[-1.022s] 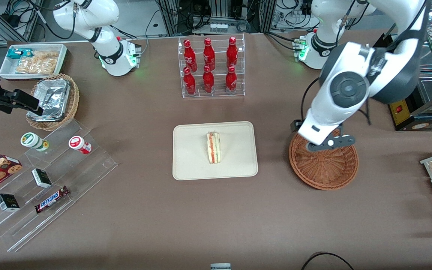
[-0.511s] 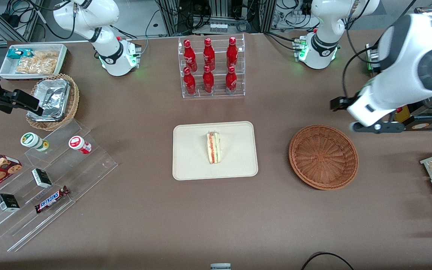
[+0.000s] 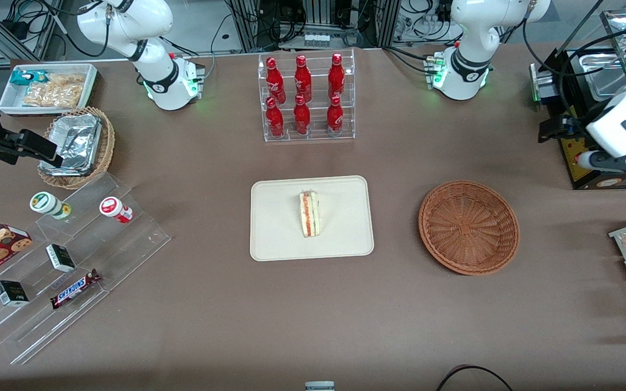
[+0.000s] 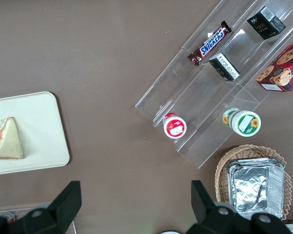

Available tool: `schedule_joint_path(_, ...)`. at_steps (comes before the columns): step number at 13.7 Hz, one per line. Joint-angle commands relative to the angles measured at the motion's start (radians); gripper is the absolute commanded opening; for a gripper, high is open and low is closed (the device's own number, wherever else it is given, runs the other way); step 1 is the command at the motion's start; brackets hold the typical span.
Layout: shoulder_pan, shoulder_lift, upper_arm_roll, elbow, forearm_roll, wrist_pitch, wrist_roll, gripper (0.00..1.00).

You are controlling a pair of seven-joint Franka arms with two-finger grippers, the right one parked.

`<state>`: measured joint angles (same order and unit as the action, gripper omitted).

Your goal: Place sandwich from basket to tray

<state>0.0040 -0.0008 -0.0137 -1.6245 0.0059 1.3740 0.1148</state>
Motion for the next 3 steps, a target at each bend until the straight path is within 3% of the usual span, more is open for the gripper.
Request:
schedule_joint_path(1, -0.024, -0.016, 0.018, 0.008, -0.001, 0.023, 0.011, 1.00)
schedule_joint_path(3, -0.024, -0.018, 0.018, 0.003, -0.001, 0.049, 0.011, 1.00)
